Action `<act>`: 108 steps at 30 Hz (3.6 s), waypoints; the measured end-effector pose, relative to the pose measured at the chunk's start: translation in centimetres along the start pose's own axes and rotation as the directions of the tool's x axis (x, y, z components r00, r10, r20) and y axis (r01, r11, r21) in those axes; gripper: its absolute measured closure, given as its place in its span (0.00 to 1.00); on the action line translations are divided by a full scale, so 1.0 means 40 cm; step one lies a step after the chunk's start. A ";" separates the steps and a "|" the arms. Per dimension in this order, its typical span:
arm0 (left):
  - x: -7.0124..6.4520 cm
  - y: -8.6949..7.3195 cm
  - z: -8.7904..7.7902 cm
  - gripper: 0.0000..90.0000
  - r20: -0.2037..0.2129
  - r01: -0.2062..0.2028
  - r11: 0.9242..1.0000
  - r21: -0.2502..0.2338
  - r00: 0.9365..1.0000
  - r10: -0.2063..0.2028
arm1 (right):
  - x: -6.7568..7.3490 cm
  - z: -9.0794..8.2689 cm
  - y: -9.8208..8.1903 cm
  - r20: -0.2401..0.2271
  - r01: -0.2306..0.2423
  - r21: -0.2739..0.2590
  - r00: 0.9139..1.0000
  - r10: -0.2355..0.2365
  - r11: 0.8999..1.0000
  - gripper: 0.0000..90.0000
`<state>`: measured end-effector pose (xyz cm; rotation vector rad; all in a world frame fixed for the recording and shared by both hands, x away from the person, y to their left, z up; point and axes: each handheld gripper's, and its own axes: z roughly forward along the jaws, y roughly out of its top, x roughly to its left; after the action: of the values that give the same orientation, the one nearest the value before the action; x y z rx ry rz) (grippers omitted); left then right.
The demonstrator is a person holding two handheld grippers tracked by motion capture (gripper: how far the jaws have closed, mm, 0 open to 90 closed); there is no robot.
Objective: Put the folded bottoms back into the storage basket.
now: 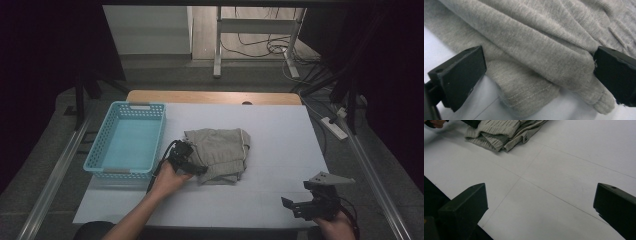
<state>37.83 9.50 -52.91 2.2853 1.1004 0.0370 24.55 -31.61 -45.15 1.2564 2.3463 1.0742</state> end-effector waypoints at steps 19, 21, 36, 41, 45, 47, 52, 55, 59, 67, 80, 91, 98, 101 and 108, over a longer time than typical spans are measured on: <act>-0.028 0.001 -0.022 0.73 0.121 0.009 1.000 0.020 0.993 -0.012 | 0.011 -0.001 0.001 -0.022 0.042 -0.005 0.999 -0.042 0.999 0.00; -0.031 0.001 -0.024 0.74 0.110 -0.027 0.999 0.018 0.994 0.025 | 0.014 -0.003 0.000 -0.024 0.056 -0.012 0.998 -0.057 0.998 0.00; -0.039 -0.003 -0.024 0.73 0.088 -0.049 0.999 0.004 0.995 0.048 | 0.025 -0.001 0.029 -0.099 0.057 -0.061 0.993 -0.063 0.997 0.00; -0.041 -0.006 -0.024 0.71 0.079 -0.052 0.999 -0.004 0.995 0.052 | 0.037 0.011 0.050 -0.045 0.115 -0.053 0.992 -0.117 0.992 0.00; -0.039 -0.008 -0.023 0.71 0.085 -0.047 0.999 -0.008 0.995 0.048 | 0.047 0.020 0.069 -0.049 0.134 -0.074 0.989 -0.138 0.988 0.00; -0.040 -0.009 -0.024 0.71 0.082 -0.044 0.999 -0.009 0.996 0.045 | 0.048 0.030 0.081 -0.051 0.126 -0.079 0.990 -0.130 0.989 0.00; -0.040 -0.011 -0.023 0.70 0.082 -0.047 0.999 -0.015 0.996 0.048 | 0.049 0.055 0.101 -0.035 0.119 -0.054 0.992 -0.121 0.991 0.00; -0.039 -0.012 -0.022 0.69 0.085 -0.043 0.999 -0.017 0.995 0.044 | 0.049 0.068 0.115 -0.037 0.109 -0.035 0.993 -0.110 0.993 0.00; -0.039 -0.013 -0.022 0.69 0.085 -0.037 0.999 -0.019 0.996 0.038 | 0.046 0.091 0.138 -0.049 0.105 -0.033 0.993 -0.107 0.994 0.00; -0.038 -0.015 -0.021 0.69 0.089 -0.013 1.000 -0.023 0.996 0.015 | 0.029 0.137 0.175 -0.068 0.109 -0.012 0.992 -0.110 0.994 0.00; -0.044 -0.019 -0.021 0.68 0.070 -0.038 0.999 -0.032 0.997 0.040 | 0.003 0.207 0.257 -0.102 0.128 -0.023 0.986 -0.130 0.992 0.00; -0.045 -0.018 -0.021 0.68 0.068 -0.047 0.998 -0.031 0.997 0.049 | -0.026 0.303 0.321 -0.083 0.132 0.017 0.988 -0.130 0.991 0.00; -0.044 -0.017 -0.021 0.68 0.068 -0.042 0.999 -0.029 0.997 0.044 | -0.034 0.347 0.354 -0.042 0.133 0.047 0.990 -0.131 0.990 0.00; -0.043 -0.017 -0.021 0.67 0.072 -0.038 0.999 -0.028 0.997 0.040 | -0.040 0.363 0.371 -0.043 0.119 0.050 0.992 -0.117 0.992 0.00; -0.043 -0.016 -0.021 0.67 0.073 -0.026 0.999 -0.024 0.997 0.028 | -0.058 0.415 0.407 -0.019 0.086 0.059 0.996 -0.085 0.994 0.00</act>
<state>36.02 8.97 -52.17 2.2630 1.0264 -0.0235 44.69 -19.79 -45.14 1.1592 2.4381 0.9981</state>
